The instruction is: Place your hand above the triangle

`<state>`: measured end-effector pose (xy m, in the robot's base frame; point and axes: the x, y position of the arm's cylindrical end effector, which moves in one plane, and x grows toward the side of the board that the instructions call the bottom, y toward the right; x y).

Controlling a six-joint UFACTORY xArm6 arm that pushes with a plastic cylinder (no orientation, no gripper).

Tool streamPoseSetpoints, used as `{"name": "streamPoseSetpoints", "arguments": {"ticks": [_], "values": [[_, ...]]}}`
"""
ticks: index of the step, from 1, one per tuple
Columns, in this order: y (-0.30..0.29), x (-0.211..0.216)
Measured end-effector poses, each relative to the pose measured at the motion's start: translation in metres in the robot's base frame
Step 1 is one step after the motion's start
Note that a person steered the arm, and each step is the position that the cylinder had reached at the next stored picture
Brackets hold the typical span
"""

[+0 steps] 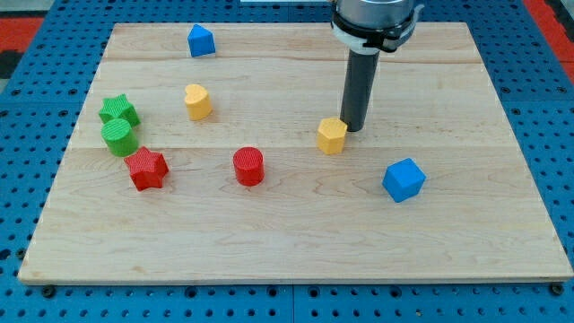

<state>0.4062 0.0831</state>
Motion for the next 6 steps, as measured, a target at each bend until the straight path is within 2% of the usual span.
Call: {"name": "streamPoseSetpoints", "arguments": {"ticks": [1, 2, 3, 5, 6], "values": [[0.018, -0.038], [-0.015, -0.133], [-0.066, -0.194], [-0.224, -0.214], [-0.244, -0.215]]}}
